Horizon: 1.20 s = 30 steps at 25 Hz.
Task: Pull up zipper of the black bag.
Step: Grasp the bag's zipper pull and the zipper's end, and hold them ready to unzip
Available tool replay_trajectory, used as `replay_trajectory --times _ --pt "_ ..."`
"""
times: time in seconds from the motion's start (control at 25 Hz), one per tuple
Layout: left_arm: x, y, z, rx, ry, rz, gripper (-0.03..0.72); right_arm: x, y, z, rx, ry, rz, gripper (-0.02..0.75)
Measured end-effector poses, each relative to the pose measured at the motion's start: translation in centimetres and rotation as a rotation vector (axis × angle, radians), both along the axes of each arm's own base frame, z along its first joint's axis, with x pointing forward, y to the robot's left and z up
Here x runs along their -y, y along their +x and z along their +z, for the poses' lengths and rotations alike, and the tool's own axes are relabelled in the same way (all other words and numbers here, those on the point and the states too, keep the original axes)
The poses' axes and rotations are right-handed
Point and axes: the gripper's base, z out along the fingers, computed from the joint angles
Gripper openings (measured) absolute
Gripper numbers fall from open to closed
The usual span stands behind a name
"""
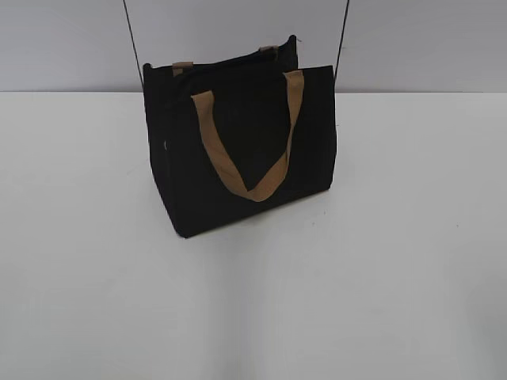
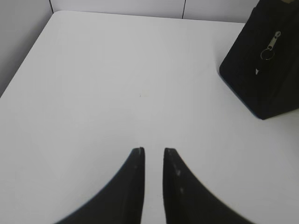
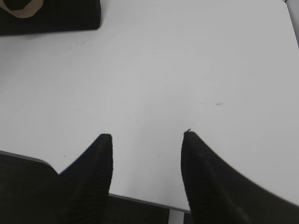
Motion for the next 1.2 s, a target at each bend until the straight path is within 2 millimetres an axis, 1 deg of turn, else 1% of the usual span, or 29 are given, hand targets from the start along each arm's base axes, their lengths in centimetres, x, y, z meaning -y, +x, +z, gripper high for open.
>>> replay_trajectory --times 0.72,0.88,0.96,1.0,1.04,1.12,1.2 --pt "0.02 0.0 0.0 0.0 -0.002 -0.002 0.105 -0.01 0.0 0.0 0.0 0.001 0.001 0.368" --pt "0.03 0.0 0.0 0.0 -0.003 -0.002 0.122 -0.01 0.0 0.0 0.0 0.001 0.001 0.368" --pt "0.04 0.15 0.01 -0.01 -0.002 -0.002 0.167 -0.01 0.0 0.0 0.0 0.001 0.001 0.368" --pt "0.05 0.25 0.01 -0.016 -0.001 -0.002 0.214 -0.01 0.0 0.0 0.0 0.001 0.001 0.368" --pt "0.06 0.34 0.02 -0.021 -0.001 -0.002 0.269 -0.01 0.0 0.0 0.0 0.001 0.001 0.368" --pt "0.07 0.48 0.02 -0.029 0.0 -0.002 0.414 -0.01 0.01 -0.02 -0.001 0.001 0.001 0.368" --pt "0.08 0.56 0.03 -0.035 0.0 -0.002 0.509 -0.01 0.01 -0.02 -0.001 0.001 0.001 0.368"
